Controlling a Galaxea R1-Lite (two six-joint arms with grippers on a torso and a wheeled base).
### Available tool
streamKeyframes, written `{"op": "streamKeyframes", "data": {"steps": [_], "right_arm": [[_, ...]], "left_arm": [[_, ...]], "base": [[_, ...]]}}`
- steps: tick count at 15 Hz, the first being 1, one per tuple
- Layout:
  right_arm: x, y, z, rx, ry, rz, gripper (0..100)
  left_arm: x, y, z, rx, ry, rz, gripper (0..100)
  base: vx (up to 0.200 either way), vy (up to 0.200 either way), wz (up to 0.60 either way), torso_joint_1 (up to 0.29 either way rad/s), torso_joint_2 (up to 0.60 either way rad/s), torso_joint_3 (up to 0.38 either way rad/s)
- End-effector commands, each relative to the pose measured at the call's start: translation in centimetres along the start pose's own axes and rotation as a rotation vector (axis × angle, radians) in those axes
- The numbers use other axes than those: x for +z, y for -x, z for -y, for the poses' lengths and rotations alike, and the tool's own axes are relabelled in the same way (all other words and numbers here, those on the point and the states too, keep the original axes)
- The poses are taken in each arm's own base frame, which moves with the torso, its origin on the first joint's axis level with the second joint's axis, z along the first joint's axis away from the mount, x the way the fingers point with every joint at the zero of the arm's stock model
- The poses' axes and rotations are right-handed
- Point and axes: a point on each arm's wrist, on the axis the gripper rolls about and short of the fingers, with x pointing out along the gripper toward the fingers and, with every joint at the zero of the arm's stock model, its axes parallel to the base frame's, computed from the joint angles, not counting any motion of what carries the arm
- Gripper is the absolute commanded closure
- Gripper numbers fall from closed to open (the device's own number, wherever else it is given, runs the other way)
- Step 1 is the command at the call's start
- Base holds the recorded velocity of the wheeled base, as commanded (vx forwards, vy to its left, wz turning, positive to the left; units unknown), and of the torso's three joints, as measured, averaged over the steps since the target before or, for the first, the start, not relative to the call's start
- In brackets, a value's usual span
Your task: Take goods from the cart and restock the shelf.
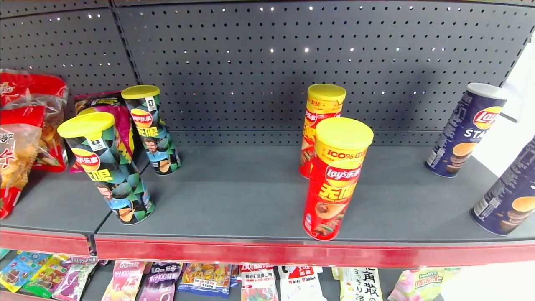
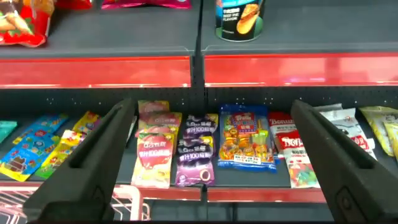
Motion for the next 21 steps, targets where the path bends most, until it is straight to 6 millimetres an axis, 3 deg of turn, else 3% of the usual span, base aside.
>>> {"op": "streamKeyframes", "data": {"steps": [1,9,11,12,13,17,18,19,21], "right_arm": [[0.0,0.0,0.0,0.002,0.0,-0.002,0],[0.0,0.0,0.0,0.002,0.002,-0.002,0],[0.0,0.0,0.0,0.0,0.002,-0.002,0],[0.0,0.0,0.0,0.0,0.002,-0.002,0],[0.0,0.0,0.0,0.0,0.002,-0.002,0],[0.0,0.0,0.0,0.0,0.002,-0.002,0],[0.0,0.0,0.0,0.0,0.002,-0.002,0],[0.0,0.0,0.0,0.0,0.0,-0.002,0],[0.0,0.0,0.0,0.0,-0.002,-0.002,0]], "left_arm": [[-0.1,-0.1,0.0,0.001,-0.009,-0.006,0],[0.1,-0.4,-0.1,0.338,0.025,-0.076,0],[-0.1,0.1,0.0,0.279,0.055,-0.014,0],[-0.3,0.6,0.2,0.054,0.04,0.06,0],[-0.3,0.7,0.3,0.02,0.022,0.073,0],[-0.4,0.6,0.2,0.06,0.061,0.096,0],[-0.4,0.5,0.4,-0.005,0.032,0.089,0],[-0.5,0.5,0.4,0.003,0.109,0.084,0],[-0.8,0.4,0.2,0.082,0.105,0.101,0]], "base": [[0.0,0.0,0.0,0.0,0.0,0.0],[0.0,0.0,0.0,0.0,0.0,0.0],[0.0,0.0,0.0,0.0,0.0,0.0],[0.0,0.0,0.0,0.0,0.0,0.0],[0.0,0.0,0.0,0.0,0.0,0.0],[0.0,0.0,0.0,0.0,0.0,0.0],[0.0,0.0,0.0,0.0,0.0,0.0],[0.0,0.0,0.0,0.0,0.0,0.0],[0.0,0.0,0.0,0.0,0.0,0.0]]}}
